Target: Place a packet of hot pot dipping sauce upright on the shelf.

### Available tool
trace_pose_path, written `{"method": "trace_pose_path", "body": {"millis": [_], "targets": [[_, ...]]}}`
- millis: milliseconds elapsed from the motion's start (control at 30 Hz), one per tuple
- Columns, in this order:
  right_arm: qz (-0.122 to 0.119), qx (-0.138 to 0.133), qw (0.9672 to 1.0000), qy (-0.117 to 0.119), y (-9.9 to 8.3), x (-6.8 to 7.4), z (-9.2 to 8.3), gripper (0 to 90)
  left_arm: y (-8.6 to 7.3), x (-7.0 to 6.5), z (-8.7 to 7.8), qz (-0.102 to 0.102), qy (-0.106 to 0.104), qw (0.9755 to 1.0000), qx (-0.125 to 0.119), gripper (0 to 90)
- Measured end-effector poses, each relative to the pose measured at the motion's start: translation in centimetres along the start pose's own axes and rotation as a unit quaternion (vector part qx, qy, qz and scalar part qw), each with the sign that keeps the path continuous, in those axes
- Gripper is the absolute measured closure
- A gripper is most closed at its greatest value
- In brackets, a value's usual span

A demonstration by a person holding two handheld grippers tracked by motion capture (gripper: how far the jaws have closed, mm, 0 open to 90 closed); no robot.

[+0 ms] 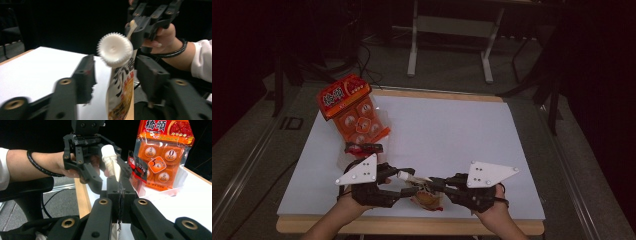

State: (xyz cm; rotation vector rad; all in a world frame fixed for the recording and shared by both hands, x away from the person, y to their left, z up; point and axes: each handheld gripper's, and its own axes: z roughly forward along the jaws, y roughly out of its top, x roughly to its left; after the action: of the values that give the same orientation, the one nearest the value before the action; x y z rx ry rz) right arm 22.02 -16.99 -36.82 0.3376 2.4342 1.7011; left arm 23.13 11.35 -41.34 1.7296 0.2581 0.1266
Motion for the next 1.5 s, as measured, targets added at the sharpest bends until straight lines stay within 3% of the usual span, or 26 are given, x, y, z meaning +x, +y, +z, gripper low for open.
{"method": "trace_pose_path", "body": {"millis": [200,367,467,567,700,933,1067,1133,1200,1333,1500], "targets": [[-0.003,0.005,1.0000,-0.003,-0.1,-0.1,0.2,88.9,-0.1,0.1,0.4,0.007,-0.018,0.9996,0.019,77.8],[0.015,-0.001,0.9999,0.004,-0.4,-0.6,0.1,88.5,-0.1,0.4,0.4,-0.003,-0.029,0.9992,0.025,85.6],[0.027,-0.005,0.9996,0.007,-0.6,-0.9,0.1,87.7,0.2,0.3,0.3,0.008,-0.026,0.9992,0.030,88.0],[0.022,-0.008,0.9997,0.004,-0.6,-0.9,0.1,84.6,0.3,0.2,0.2,0.018,-0.025,0.9989,0.035,88.4],[0.007,-0.002,0.9999,-0.016,-0.7,-0.9,0.2,74.5,0.5,0.2,0.0,0.045,-0.006,0.9977,0.050,88.5],[0.030,-0.005,0.9990,-0.033,-1.7,-2.1,-0.3,48.3,0.7,0.9,-1.0,0.045,0.000,0.9977,0.051,88.5],[0.048,-0.025,0.9971,-0.054,-2.1,-2.8,-0.9,32.0,1.0,1.2,-1.9,0.046,0.010,0.9980,0.041,88.5],[0.047,-0.032,0.9964,-0.063,-2.2,-3.0,-1.1,28.9,1.1,1.3,-2.1,0.049,0.013,0.9979,0.040,88.5],[0.047,-0.047,0.9950,-0.075,-2.4,-3.4,-1.8,15.4,1.5,1.6,-2.8,0.056,0.024,0.9973,0.040,88.5],[0.041,-0.052,0.9926,-0.102,-2.7,-3.8,-2.3,13.2,2.0,2.1,-3.9,0.056,0.036,0.9971,0.036,88.5],[0.062,-0.050,0.9923,-0.095,-3.3,-4.4,-2.8,13.6,2.4,2.8,-5.4,0.061,0.054,0.9963,0.027,88.5]]}}
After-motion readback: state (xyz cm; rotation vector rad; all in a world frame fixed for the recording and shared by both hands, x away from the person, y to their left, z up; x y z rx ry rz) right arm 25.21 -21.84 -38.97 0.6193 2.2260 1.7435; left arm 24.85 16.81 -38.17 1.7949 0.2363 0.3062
